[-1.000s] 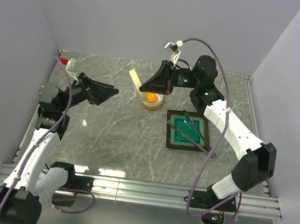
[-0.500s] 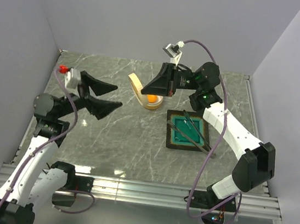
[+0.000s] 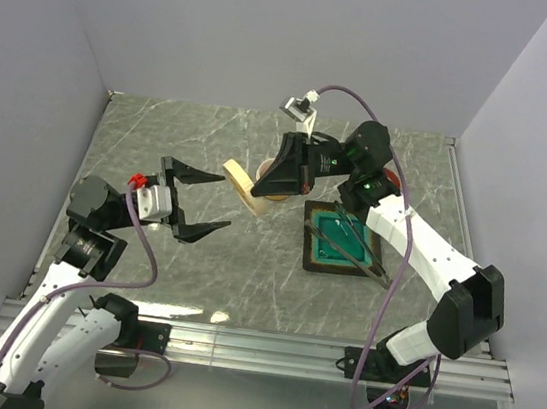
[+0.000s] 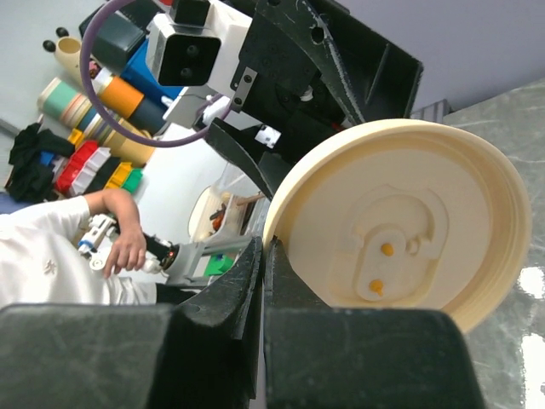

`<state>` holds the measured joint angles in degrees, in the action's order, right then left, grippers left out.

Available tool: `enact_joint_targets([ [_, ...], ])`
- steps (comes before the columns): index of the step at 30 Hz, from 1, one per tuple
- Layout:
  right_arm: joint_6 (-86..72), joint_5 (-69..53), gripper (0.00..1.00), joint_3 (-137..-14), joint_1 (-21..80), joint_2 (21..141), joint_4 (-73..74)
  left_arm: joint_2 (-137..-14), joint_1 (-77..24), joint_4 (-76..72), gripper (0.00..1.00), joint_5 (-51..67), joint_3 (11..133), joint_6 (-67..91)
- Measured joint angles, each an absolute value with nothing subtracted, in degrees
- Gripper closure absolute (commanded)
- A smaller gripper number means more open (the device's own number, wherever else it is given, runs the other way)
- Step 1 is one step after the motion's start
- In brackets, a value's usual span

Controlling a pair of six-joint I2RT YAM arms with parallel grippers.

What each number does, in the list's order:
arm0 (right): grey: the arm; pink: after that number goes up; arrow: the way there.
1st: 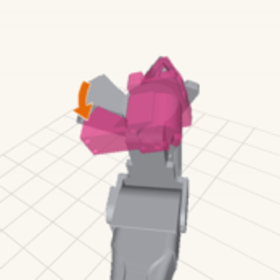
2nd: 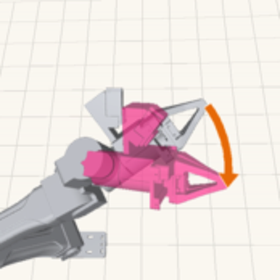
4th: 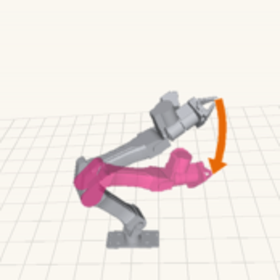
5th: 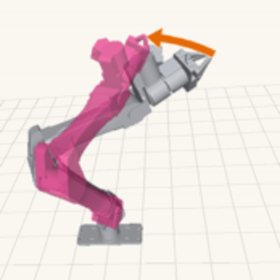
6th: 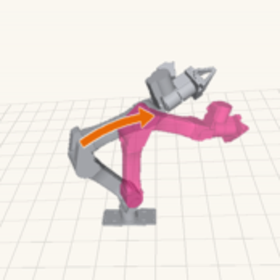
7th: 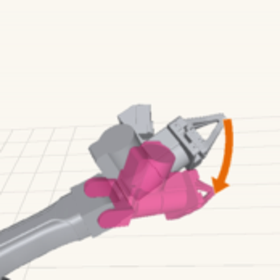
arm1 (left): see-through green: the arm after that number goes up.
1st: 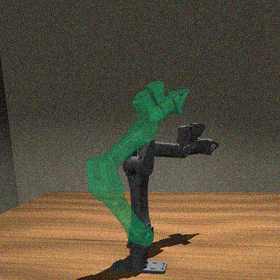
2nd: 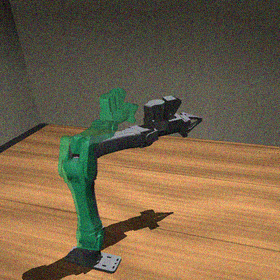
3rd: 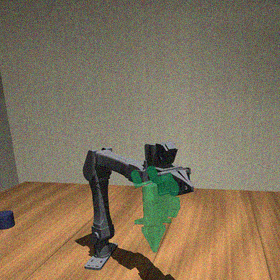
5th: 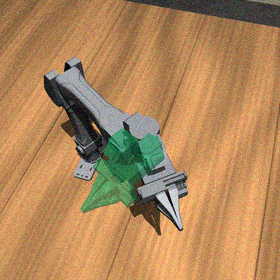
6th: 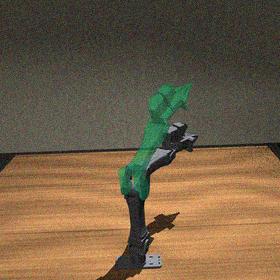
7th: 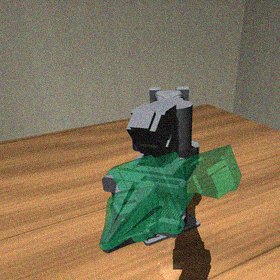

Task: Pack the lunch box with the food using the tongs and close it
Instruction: Pass the lid of the lunch box from the right arm to the left

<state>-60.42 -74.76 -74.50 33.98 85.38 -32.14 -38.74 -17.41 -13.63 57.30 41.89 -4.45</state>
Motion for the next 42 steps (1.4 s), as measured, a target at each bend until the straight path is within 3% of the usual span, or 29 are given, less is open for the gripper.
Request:
enact_joint_targets([
  [21, -67.66, -72.01, 1.0, -70.81, 35.35, 84.58, -38.41, -40.88, -22.17, -10.61, 0.17, 51.51, 42.59, -10.57],
  [42, -60.53, -73.12, 1.0, -74.22, 34.89, 84.6, -30.33, -38.83, -23.73, 1.26, 0.47, 52.01, 46.11, -20.36],
])
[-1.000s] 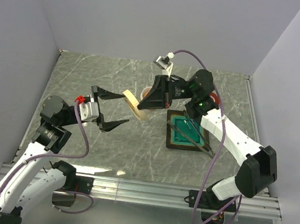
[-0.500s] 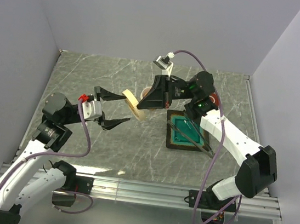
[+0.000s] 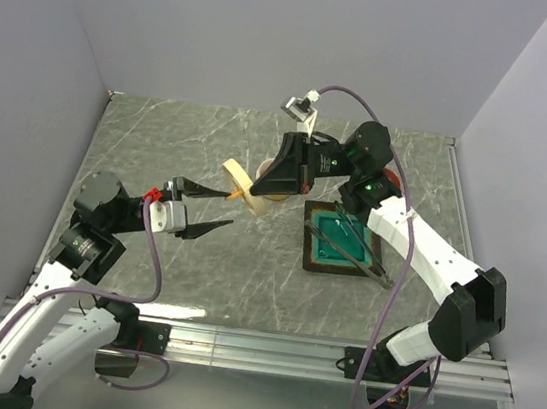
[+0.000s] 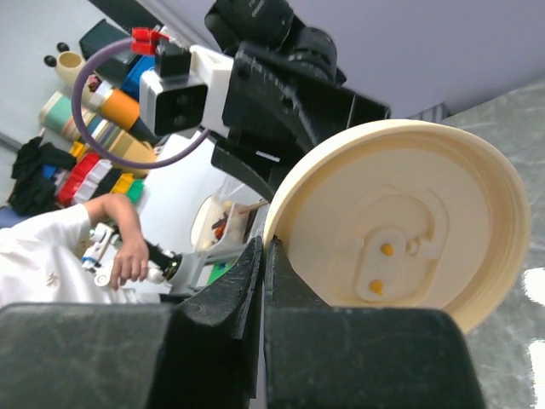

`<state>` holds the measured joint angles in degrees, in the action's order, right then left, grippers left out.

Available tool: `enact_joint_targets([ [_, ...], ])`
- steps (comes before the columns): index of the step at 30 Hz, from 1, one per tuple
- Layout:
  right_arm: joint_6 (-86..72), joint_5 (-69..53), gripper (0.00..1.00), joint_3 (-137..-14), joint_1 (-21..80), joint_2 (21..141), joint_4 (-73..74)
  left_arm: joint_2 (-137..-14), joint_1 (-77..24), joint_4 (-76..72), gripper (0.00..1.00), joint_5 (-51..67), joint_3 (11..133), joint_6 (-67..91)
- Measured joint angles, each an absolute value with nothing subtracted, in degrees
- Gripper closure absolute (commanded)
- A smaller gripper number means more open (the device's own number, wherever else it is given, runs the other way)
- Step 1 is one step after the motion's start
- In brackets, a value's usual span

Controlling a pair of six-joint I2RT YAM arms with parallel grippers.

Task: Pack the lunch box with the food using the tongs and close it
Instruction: Pass the lid of the lunch box from the right arm to the left

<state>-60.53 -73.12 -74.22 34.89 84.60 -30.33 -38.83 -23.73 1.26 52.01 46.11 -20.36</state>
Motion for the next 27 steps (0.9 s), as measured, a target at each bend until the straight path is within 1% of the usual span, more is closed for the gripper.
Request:
enact_joint_targets([
  [1, -60.34, -72.86, 1.0, -74.43, 34.68, 84.6, -30.37, -38.83, -23.92, 2.09, 0.49, 52.51, 46.22, -20.8],
  [4, -60.1, -72.62, 1.0, -74.78, 34.46, 84.6, -30.35, -38.83, -24.1, 3.51, 0.48, 52.86, 46.3, -21.76],
  [6, -60.1, -72.55, 1.0, -74.81, 34.39, 84.6, -30.35, -38.81, -24.1, 3.92, 0.46, 52.82, 46.3, -21.71],
  [7, -60.12, -72.47, 1.0, -74.81, 34.35, 84.6, -30.35, -38.7, -24.1, 3.86, 0.42, 52.64, 46.3, -21.54],
  [9, -60.12, -72.42, 1.0, -75.09, 34.17, 84.62, -30.37, -38.39, -24.1, 3.4, 0.4, 52.07, 46.17, -20.6],
  [11, -60.49, -72.42, 1.0, -75.83, 33.85, 84.77, -30.61, -37.45, -24.27, 0.36, 0.36, 48.45, 45.06, -18.22],
  [14, -63.57, -72.12, 1.0, -76.84, 33.04, 85.32, -33.87, -35.51, -24.47, -4.19, 0.35, 41.1, 42.72, -13.54],
  [16, -66.7, -71.66, 1.0, -77.12, 32.34, 86.08, -38.13, -34.54, -24.47, -6.33, 0.35, 37.5, 41.65, -11.75],
  [19, -75.68, -69.71, 1.0, -77.17, 31.09, 88.38, -47.66, -33.47, -24.49, -9.74, 0.33, 34.63, 40.16, -10.72],
  [23, -85.82, -65.58, 1.0, -75.33, 30.28, 89.95, -57.6, -33.3, -24.71, -14.92, 0.37, 33.54, 38.35, -10.52],
  [24, -88.05, -64.55, 1.0, -74.59, 30.13, 89.95, -59.7, -33.58, -24.8, -16.08, 0.39, 33.34, 38.2, -10.37],
  [27, -94.5, -61.12, 1.0, -72.36, 30.09, 89.97, -66.0, -35.16, -25.26, -19.77, 0.43, 32.97, 38.17, -9.98],
])
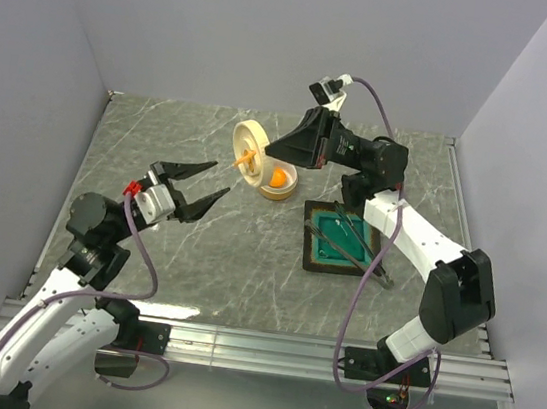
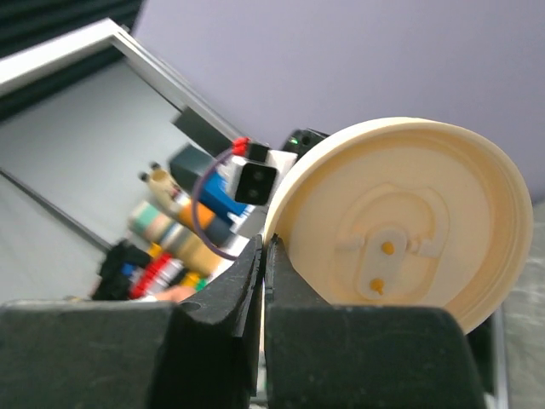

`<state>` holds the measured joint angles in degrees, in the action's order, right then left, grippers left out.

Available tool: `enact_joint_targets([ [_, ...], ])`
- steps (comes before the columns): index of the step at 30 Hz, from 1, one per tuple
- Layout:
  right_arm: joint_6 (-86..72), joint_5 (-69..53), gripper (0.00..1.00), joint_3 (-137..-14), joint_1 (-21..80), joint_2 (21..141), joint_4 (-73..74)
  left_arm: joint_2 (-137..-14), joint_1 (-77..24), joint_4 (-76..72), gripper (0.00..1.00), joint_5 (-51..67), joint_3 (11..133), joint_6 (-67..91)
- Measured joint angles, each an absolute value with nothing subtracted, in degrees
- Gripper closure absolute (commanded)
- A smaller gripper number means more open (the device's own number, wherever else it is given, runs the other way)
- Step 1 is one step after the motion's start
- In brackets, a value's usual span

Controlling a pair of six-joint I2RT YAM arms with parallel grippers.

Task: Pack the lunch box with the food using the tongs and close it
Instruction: Pass the lid of the lunch box from the right arm to the left

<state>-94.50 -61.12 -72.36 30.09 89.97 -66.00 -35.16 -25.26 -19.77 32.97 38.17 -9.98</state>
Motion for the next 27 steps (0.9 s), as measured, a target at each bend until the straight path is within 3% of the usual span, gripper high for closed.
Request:
enact_joint_targets([
  [11, -110.85, -49.19, 1.0, -69.71, 30.06, 90.06, -73.14, -43.05, -26.22, -26.72, 0.43, 31.97, 43.53, -3.99],
  [27, -114.04, -46.06, 1.0, -69.71, 30.37, 90.21, -73.95, -45.67, -28.18, -32.12, 0.48, 33.01, 46.87, -1.65],
])
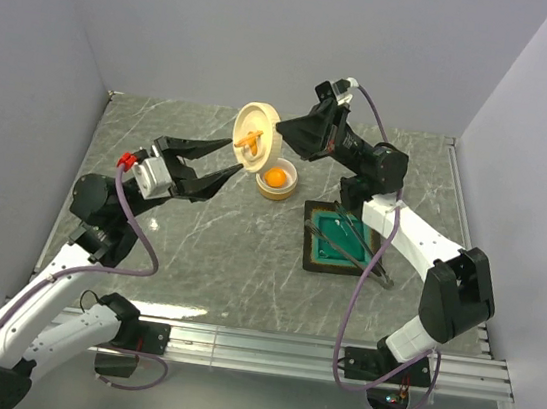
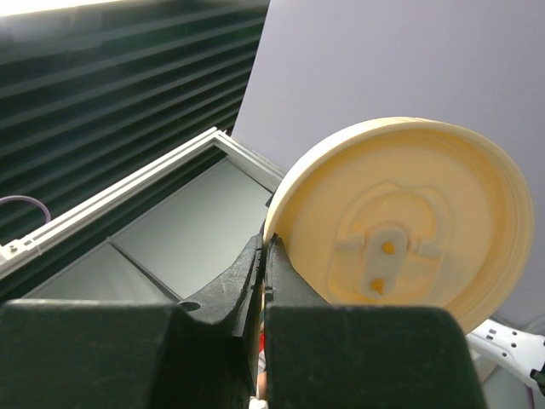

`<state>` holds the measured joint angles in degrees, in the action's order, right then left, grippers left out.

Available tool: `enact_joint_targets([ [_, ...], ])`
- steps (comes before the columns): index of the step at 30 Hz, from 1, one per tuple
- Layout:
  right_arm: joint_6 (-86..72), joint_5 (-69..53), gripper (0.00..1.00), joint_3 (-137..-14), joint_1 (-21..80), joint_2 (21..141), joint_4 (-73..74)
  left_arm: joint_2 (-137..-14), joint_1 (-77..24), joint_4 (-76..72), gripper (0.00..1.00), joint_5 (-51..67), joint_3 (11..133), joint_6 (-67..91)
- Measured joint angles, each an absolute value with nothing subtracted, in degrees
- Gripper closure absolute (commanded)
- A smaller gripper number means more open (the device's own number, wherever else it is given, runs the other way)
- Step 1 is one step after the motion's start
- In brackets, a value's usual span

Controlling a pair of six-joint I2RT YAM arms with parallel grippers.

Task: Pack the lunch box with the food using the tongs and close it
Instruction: Pass the lid of the lunch box from the right arm to the left

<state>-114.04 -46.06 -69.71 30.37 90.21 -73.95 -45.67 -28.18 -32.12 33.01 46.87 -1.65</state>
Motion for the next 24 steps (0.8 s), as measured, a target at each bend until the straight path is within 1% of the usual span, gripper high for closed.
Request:
enact_joint_targets([
  [7, -114.04, -46.22, 1.0, -69.71, 31.53, 90.21, -73.97, -46.76, -28.91, -32.14, 0.52, 32.99, 48.45, -1.63],
  [10, -114.04, -46.35, 1.0, -69.71, 31.77, 90.21, -74.0, -47.51, -29.41, -32.25, 0.57, 33.06, 49.28, -1.69],
  [11, -114.06, -46.37, 1.0, -69.71, 31.88, 90.21, -74.0, -47.86, -29.56, -32.25, 0.61, 33.1, 49.58, -1.69],
  [14, -114.13, -46.35, 1.0, -69.71, 31.9, 90.19, -74.0, -48.93, -29.8, -32.03, 0.66, 33.12, 50.19, -1.83],
  [16, -114.15, -46.35, 1.0, -69.71, 31.9, 90.19, -74.0, -49.65, -29.85, -31.83, 0.68, 33.15, 50.52, -1.83],
  [18, -114.15, -46.35, 1.0, -69.71, 31.9, 90.19, -74.02, -50.26, -29.85, -31.64, 0.74, 33.12, 50.72, -1.85],
  [19, -114.15, -46.35, 1.0, -69.71, 31.9, 90.19, -74.0, -50.46, -29.85, -31.59, 0.78, 33.12, 50.78, -1.78],
  [20, -114.15, -46.35, 1.0, -69.71, 31.88, 90.19, -74.0, -50.54, -29.85, -31.44, 0.96, 33.12, 50.94, -1.74],
  [21, -114.24, -46.33, 0.99, -69.71, 31.88, 90.19, -74.02, -50.68, -29.85, -30.94, 0.99, 32.97, 51.29, -1.93],
  [22, -114.58, -46.44, 0.9, -69.71, 31.81, 90.17, -74.13, -50.76, -29.8, -30.63, 0.99, 32.69, 51.66, -1.98],
  [23, -114.56, -46.41, 0.66, -69.71, 31.75, 90.15, -74.13, -50.87, -29.76, -30.24, 0.99, 32.47, 52.21, -1.98],
  [24, -114.69, -46.35, 0.56, -69.73, 31.64, 90.13, -74.24, -51.03, -29.78, -29.1, 0.99, 31.9, 52.9, -1.87],
])
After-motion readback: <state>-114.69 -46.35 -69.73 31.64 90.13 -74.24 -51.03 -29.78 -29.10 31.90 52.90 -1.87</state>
